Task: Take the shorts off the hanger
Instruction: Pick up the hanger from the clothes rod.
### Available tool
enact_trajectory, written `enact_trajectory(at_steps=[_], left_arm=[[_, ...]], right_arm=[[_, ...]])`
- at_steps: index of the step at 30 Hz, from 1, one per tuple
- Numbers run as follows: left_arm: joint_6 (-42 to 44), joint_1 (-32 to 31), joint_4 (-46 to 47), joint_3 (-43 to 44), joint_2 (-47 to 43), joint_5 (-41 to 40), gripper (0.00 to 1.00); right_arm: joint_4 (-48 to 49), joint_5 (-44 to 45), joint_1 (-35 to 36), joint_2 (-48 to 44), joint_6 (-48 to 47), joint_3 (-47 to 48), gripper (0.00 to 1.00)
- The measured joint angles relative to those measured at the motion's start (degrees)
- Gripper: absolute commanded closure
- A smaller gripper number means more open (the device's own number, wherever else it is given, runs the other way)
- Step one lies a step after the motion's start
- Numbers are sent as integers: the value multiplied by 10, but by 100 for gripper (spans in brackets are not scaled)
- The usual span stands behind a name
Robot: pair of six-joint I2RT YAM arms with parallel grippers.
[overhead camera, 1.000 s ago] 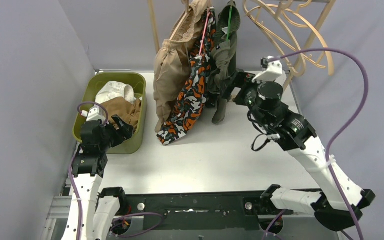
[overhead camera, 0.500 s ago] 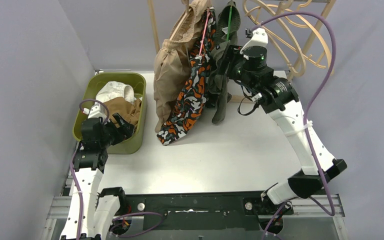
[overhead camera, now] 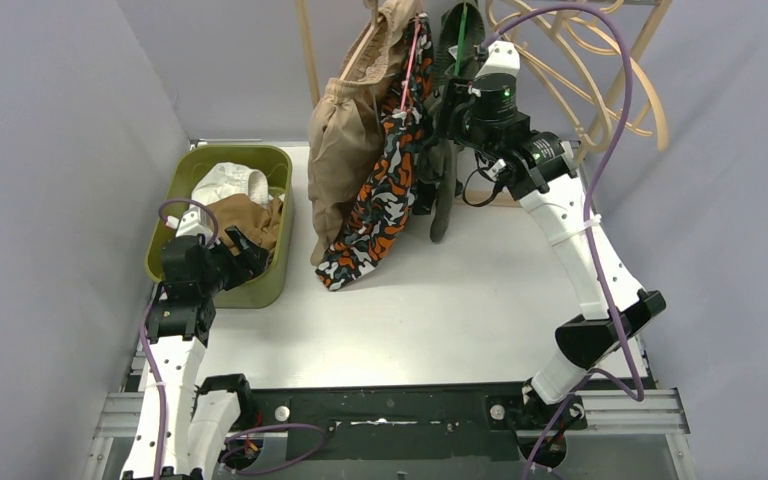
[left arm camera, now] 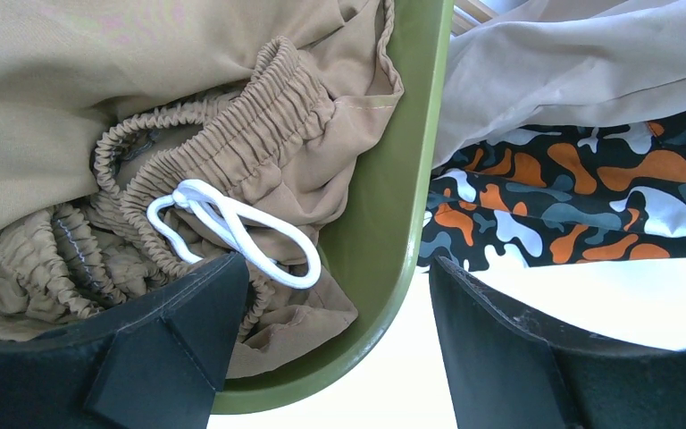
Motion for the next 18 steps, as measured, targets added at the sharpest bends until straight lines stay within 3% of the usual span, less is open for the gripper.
enact_trajectory(at_steps=[4, 8, 14, 18], left_arm=[[0, 2, 0, 0, 0, 0, 26], [0, 6, 1, 0, 0, 1, 26], [0, 7, 1, -1, 0, 3, 26], [1, 7, 1, -1, 0, 4, 26]], right_arm=[[0, 12, -2, 4, -20, 2, 35], [-4, -22, 1, 21, -33, 29, 20], [-5, -59, 10, 29, -41, 41, 20], [0, -70, 13, 36, -46, 51, 32]])
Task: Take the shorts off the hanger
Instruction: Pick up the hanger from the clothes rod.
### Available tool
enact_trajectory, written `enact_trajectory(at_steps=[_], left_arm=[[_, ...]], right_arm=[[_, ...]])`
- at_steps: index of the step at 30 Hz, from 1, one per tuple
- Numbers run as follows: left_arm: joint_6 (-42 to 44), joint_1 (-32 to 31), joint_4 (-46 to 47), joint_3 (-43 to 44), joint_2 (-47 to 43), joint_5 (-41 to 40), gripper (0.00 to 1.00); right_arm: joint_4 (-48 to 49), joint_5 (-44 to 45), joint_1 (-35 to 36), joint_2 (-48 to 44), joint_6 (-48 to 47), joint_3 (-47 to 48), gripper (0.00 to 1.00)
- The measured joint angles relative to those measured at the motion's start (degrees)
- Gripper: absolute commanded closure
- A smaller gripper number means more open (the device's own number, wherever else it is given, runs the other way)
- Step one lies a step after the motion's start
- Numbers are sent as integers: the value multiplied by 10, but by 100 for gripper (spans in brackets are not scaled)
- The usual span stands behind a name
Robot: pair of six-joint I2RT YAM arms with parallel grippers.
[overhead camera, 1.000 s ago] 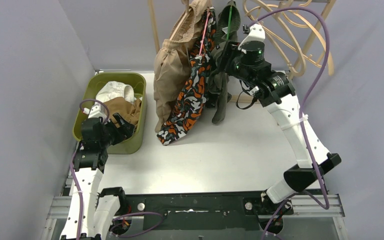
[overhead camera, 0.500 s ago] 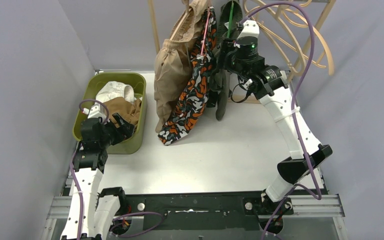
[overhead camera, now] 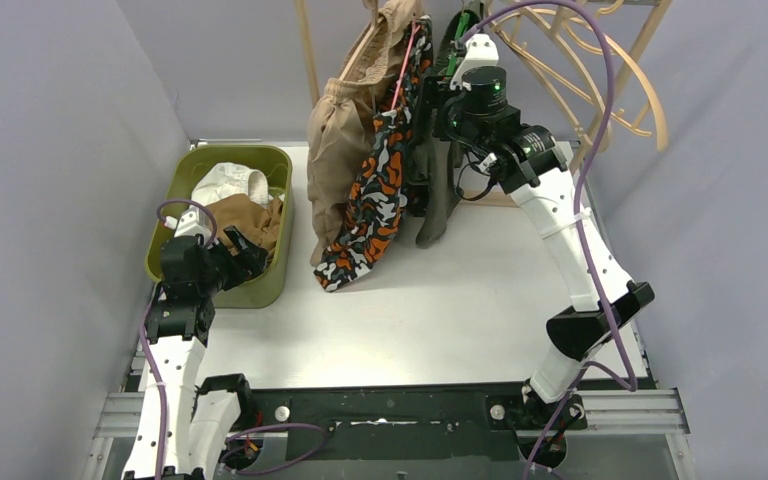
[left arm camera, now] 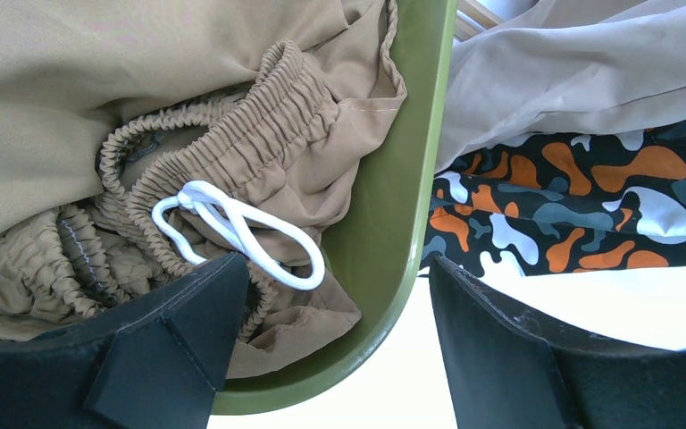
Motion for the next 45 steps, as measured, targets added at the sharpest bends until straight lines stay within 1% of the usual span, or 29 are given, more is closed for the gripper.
enact_trajectory(at_steps=[3, 6, 10, 12, 15, 22, 26, 31, 39, 45], left_arm=[[0, 0, 0, 0, 0, 0, 26], [0, 0, 1, 0, 1, 1, 26], [1, 0, 1, 0, 2, 2, 26], [1, 0, 1, 0, 2, 3, 26], [1, 0, 1, 0, 2, 4, 26], [1, 0, 2, 0, 3, 5, 26], [1, 1, 2, 0, 3, 7, 26], [1, 1, 2, 0, 3, 8, 26], [1, 1, 2, 0, 3, 9, 26], [1, 1, 2, 0, 3, 9, 26]], right_arm=[[-2, 15, 0, 5, 0, 2, 40], [-11, 49, 0, 21, 1, 14, 52], [-18, 86, 0, 37, -5, 14, 77], [-11, 100, -1, 35, -12, 3, 84], [17, 120, -3, 15, -29, -37, 99], [99, 147, -16, -77, -95, -158, 100], [127, 145, -23, -117, -132, -199, 100], [170, 145, -23, -146, -165, -229, 100], [198, 147, -23, -182, -162, -276, 100], [186, 139, -23, -236, -123, -328, 100]])
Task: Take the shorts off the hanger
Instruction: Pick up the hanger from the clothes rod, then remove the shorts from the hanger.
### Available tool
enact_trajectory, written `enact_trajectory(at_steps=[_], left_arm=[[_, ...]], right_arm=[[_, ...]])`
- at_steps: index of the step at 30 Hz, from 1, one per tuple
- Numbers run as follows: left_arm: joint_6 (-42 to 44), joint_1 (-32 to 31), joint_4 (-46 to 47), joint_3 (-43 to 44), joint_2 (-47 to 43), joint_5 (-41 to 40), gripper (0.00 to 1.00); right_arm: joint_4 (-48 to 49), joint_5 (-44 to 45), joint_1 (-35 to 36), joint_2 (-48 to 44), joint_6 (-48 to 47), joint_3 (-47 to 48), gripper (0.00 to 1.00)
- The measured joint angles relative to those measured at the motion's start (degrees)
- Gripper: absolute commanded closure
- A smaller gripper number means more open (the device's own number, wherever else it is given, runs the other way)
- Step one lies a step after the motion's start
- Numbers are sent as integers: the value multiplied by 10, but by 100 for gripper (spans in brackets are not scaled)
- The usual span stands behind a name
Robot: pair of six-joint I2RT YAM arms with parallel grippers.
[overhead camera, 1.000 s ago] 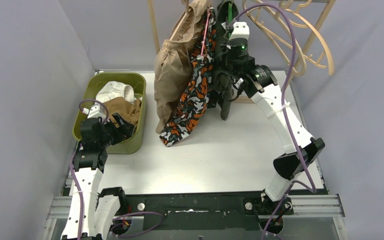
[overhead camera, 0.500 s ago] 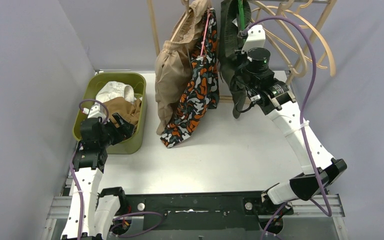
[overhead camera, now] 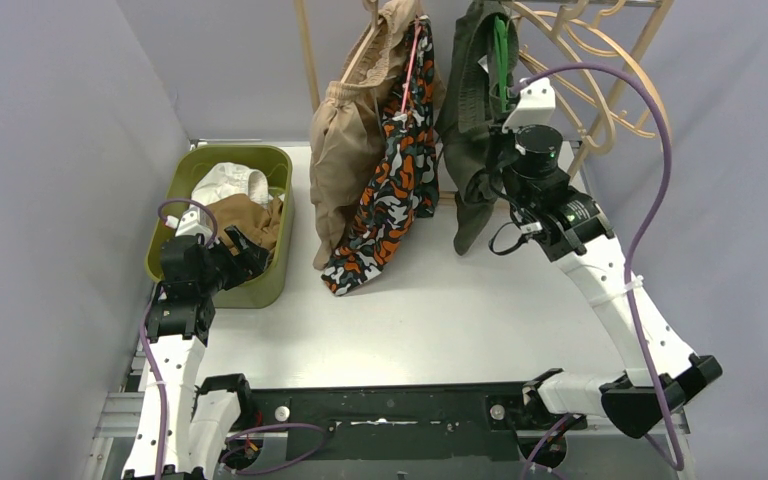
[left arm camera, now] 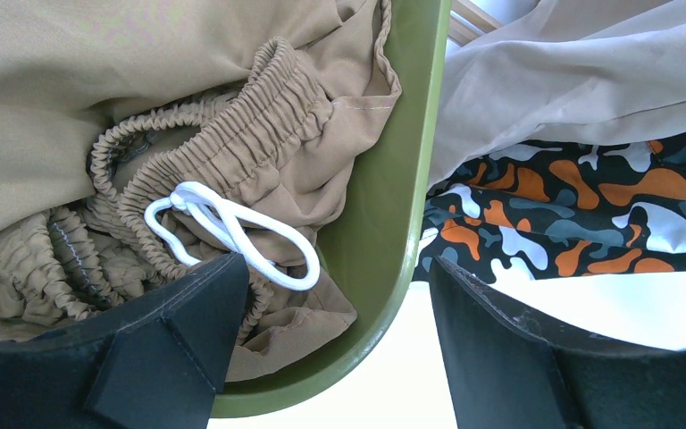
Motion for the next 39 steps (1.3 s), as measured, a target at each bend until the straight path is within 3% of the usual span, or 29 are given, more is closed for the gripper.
enact_trajectory(at_steps=[10, 24, 28, 32, 39], left_arm=[[0, 0, 0, 0, 0, 0, 26], [1, -2, 2, -1, 0, 18, 25], [-7, -21, -7, 8, 7, 57, 26], [-33, -80, -30, 56, 11, 73, 26], [-37, -139, -50, 154, 0, 73, 31]], right_arm=[[-63, -82, 0, -126, 81, -137, 100], [-175, -199, 0, -444, 212, -401, 100], [-228, -227, 0, -477, 249, -401, 100], [-268, -255, 0, -487, 272, -372, 100], [-366, -287, 0, -425, 270, -265, 100]])
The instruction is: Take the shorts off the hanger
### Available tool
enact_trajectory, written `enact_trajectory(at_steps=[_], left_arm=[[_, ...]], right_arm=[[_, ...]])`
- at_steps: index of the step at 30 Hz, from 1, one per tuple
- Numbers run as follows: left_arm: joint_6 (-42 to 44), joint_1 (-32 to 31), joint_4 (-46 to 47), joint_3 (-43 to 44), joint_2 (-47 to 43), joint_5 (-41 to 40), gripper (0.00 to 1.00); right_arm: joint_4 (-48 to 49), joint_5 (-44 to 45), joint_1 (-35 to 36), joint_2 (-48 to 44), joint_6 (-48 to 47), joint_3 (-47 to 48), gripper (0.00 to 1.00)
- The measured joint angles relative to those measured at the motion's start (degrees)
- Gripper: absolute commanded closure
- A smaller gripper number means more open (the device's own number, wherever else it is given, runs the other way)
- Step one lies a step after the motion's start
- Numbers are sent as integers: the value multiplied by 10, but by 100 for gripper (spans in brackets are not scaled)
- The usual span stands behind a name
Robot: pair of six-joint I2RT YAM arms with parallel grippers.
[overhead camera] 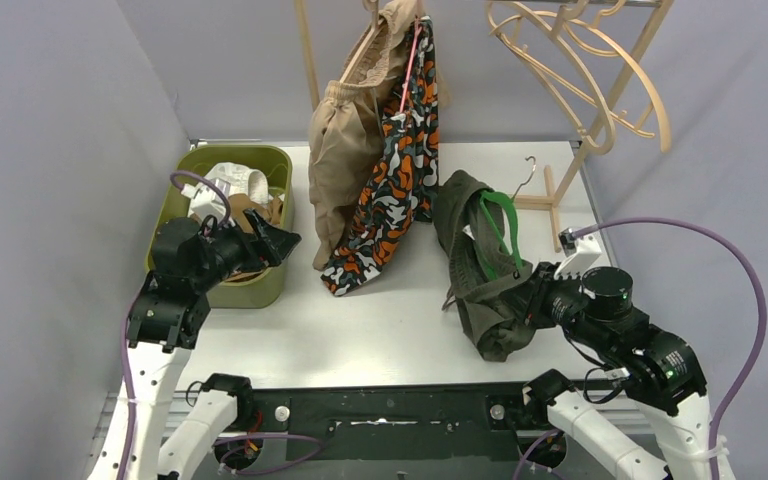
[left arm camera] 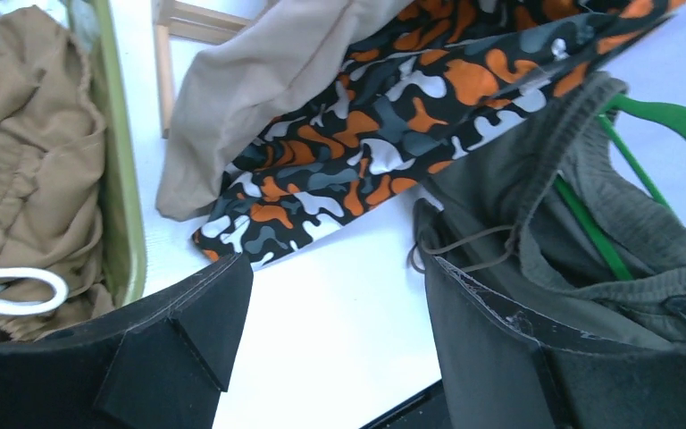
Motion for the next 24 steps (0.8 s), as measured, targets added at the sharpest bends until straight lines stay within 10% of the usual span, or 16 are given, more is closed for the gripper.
enact_trajectory(at_steps=[10, 24], left_arm=[[-7, -105, 1, 20, 40, 13, 35], [-56, -436, 63, 31, 160, -186, 34]], right_arm=[[-69, -165, 0, 8, -28, 28, 100], [-101, -302, 0, 31, -113, -39, 100]])
